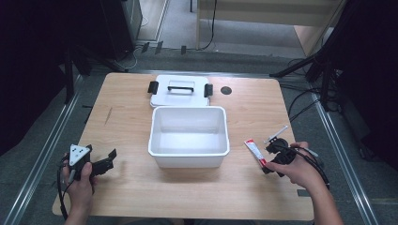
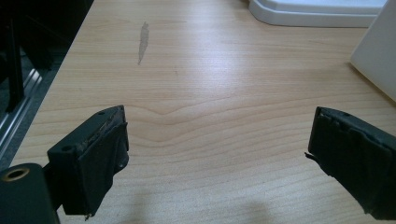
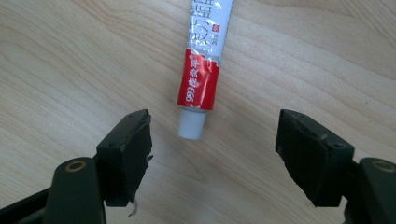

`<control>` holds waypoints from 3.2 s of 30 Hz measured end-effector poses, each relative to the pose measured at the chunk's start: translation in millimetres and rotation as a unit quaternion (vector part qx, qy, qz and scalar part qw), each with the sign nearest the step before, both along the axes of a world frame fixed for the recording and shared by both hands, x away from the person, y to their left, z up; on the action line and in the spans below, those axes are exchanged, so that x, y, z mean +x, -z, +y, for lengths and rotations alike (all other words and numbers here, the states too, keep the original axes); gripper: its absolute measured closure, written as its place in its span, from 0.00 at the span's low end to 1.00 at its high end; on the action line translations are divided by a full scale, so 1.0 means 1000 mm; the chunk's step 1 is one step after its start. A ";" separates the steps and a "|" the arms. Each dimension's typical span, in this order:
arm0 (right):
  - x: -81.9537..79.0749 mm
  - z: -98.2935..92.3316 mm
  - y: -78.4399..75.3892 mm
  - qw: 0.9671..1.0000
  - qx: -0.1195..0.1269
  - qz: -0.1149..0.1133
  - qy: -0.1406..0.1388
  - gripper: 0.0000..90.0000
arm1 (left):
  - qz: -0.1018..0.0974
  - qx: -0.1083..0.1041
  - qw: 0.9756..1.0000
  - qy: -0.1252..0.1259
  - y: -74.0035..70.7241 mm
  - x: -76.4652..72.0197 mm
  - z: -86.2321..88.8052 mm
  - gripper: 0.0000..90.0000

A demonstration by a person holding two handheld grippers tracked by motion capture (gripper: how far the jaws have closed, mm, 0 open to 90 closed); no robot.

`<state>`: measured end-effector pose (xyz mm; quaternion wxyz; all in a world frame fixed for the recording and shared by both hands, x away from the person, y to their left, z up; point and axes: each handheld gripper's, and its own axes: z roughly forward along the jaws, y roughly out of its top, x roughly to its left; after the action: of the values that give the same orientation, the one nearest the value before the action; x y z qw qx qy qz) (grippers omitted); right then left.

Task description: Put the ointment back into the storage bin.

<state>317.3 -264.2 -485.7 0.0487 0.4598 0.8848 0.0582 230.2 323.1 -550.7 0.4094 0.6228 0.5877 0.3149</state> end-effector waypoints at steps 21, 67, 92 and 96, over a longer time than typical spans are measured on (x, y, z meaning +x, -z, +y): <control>0.042 0.032 0.005 0.995 -0.049 0.077 0.047 0.47 | 0.006 -0.003 1.000 0.000 0.000 0.001 0.000 0.06; 0.052 0.057 -0.023 0.993 0.008 0.091 0.071 0.81 | 0.009 -0.004 1.000 -0.001 0.000 0.002 0.001 0.06; 0.062 0.075 -0.097 0.993 0.032 0.078 0.080 0.81 | 0.010 -0.010 1.000 -0.001 0.000 0.002 0.002 0.06; 0.064 0.080 -0.107 0.994 0.034 0.074 0.077 0.81 | 0.011 -0.010 1.000 -0.001 0.000 0.002 0.002 0.06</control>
<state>381.5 -184.3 -378.5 -0.0283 0.5309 0.8455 0.0498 232.4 325.2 -550.8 0.4089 0.6218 0.5955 0.3025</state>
